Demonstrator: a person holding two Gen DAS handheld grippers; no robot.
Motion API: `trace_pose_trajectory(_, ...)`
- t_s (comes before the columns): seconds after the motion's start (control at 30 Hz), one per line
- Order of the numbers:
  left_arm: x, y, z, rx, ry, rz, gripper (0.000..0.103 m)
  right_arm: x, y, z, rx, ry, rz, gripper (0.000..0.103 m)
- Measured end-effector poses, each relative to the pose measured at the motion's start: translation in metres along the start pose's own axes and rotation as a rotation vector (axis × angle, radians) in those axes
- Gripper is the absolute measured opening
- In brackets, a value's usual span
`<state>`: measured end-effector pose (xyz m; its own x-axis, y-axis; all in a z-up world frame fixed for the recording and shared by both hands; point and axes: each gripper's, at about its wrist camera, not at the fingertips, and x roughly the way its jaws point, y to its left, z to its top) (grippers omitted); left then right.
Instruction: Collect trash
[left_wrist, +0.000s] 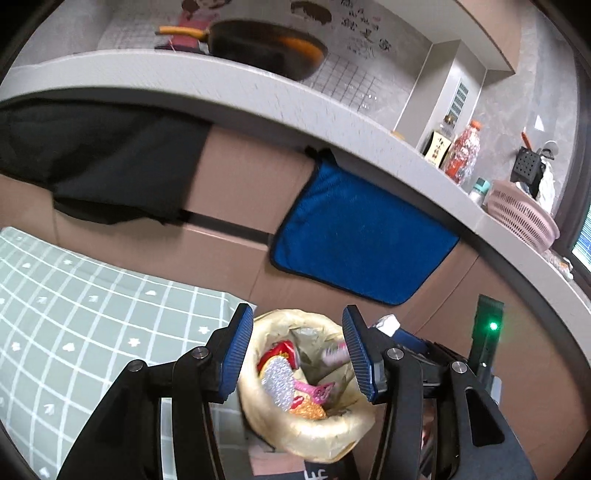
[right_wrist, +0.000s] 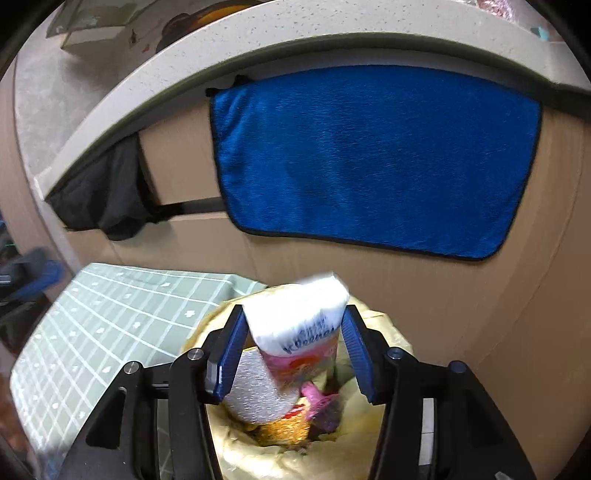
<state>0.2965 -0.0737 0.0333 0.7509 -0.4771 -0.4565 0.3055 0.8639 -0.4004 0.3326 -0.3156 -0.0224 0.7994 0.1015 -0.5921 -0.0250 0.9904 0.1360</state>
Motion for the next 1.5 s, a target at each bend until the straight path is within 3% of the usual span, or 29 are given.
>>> trace_pose_trajectory(0.1,-0.029,0.0,-0.004,0.031,-0.036,0.03,0.051,-0.017,0.005,-0.002,0.02,-0.023,0.036,0.051)
trace_pose_trajectory(0.4,-0.118,-0.013,-0.022,0.138,-0.132,0.167,0.051,-0.096,0.047,-0.008,-0.067,-0.097,0.013,0.051)
trace_pose_trajectory(0.6,-0.177,-0.018,-0.057,0.206,-0.156,0.245,0.051,-0.182,0.095,-0.039,-0.137,-0.19,0.057,0.051)
trace_pose_trajectory(0.77,-0.228,-0.011,-0.091,0.193,-0.19,0.343,0.052,-0.23,0.136,-0.076,-0.205,-0.211,0.138,0.051)
trace_pose_trajectory(1.1,-0.263,0.002,-0.141,0.157,-0.183,0.466,0.052,-0.246,0.168,-0.132,-0.203,-0.181,0.17,0.051)
trace_pose_trajectory(1.5,-0.279,0.009,-0.152,0.152,-0.202,0.495,0.052,-0.251,0.188,-0.156,-0.225,-0.17,0.19,0.051)
